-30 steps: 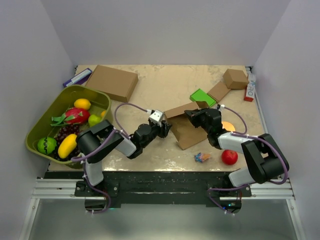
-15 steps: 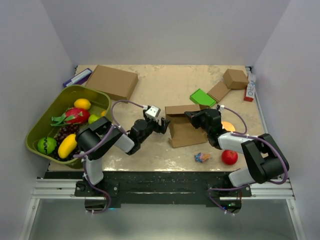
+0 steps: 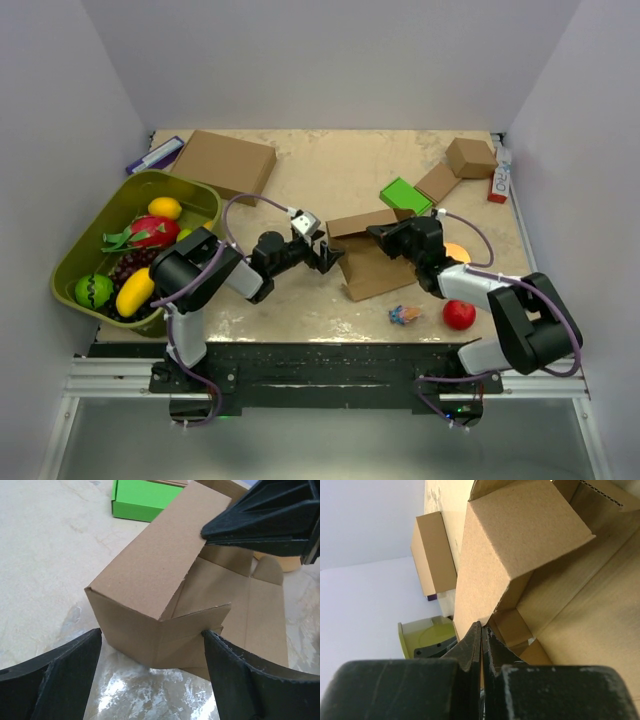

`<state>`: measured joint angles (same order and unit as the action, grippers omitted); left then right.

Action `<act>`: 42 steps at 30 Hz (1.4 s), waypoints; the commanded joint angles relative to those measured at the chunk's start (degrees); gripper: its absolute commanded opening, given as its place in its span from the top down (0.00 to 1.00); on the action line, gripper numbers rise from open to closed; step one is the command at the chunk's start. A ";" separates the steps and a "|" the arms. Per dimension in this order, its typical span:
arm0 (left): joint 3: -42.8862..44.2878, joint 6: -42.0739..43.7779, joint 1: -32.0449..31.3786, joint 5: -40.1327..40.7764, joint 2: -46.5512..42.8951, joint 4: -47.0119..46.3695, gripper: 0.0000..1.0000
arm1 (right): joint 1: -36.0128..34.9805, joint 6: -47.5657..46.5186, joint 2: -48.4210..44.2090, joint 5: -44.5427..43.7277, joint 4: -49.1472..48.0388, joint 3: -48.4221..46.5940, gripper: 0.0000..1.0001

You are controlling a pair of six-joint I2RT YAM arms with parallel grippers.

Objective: Fold the paper box

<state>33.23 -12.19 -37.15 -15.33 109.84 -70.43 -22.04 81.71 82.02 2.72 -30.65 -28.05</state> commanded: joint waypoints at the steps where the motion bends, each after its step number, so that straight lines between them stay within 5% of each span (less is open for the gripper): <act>1: 2.19 2.86 -0.12 -3.04 -0.33 -3.22 0.12 | -1.69 -2.43 -2.21 5.98 9.20 -1.91 1.00; 11: 1.84 4.45 -0.12 0.48 -0.94 -4.00 0.20 | -1.60 -2.17 -4.23 8.18 12.99 -3.24 1.00; 25: 3.59 3.75 -0.03 -2.07 0.46 -9.55 0.58 | -1.69 -2.96 -6.78 9.14 14.92 -1.65 1.00; 30: 2.54 3.13 -0.03 -1.19 -0.68 -8.23 0.53 | -1.69 -3.84 -8.62 7.40 15.88 -2.35 1.00; 34: 2.28 1.82 -0.03 2.05 -4.80 -2.96 0.25 | -1.60 -13.23 -11.70 0.64 23.78 -7.27 1.00; 38: 6.91 0.15 -0.12 6.36 -8.15 10.51 0.16 | -1.42 -24.12 -15.22 -8.77 32.04 -13.94 0.85; 42: 16.93 0.41 -0.03 9.79 -6.41 24.44 0.14 | 0.07 -33.26 -15.40 -14.67 39.87 -21.16 0.39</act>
<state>41.52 -11.38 -37.26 -10.92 104.09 -59.29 -23.22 61.10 68.12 -2.55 1.08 -42.44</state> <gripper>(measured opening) 0.855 0.443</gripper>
